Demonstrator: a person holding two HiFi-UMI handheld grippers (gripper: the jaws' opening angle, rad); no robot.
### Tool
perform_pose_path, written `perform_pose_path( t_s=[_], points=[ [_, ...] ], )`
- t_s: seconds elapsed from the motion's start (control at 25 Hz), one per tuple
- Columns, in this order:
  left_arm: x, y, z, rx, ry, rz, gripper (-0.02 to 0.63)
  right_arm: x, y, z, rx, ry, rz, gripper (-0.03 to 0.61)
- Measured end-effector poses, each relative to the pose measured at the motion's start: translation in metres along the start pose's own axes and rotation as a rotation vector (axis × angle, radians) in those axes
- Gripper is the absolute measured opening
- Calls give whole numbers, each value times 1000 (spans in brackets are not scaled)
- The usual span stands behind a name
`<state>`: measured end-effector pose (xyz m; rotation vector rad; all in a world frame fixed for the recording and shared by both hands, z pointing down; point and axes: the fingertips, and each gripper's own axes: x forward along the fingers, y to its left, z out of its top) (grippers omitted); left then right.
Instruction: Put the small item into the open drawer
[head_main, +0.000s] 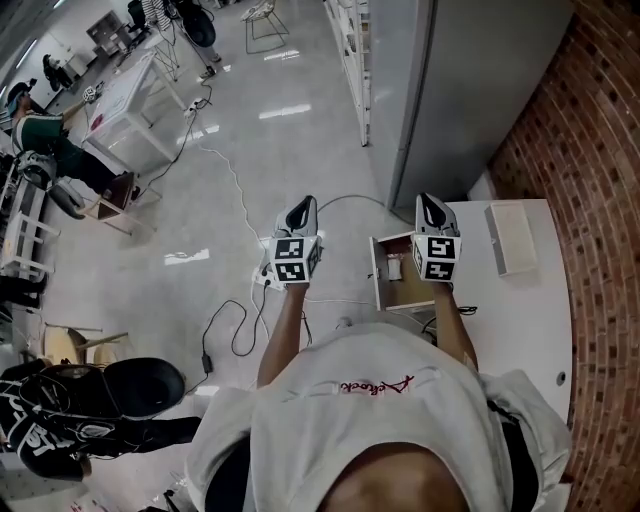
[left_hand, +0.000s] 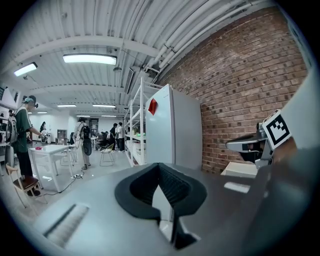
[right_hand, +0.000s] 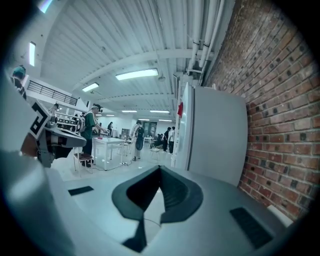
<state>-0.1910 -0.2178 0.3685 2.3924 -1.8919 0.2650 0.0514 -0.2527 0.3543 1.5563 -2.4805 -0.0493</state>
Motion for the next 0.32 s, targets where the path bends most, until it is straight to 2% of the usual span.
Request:
perform_pose_path(
  t_s=[0.32],
  points=[
    [1,1,-1,8,8,-11,9,1,6,-2,5,7,4,12]
  ],
)
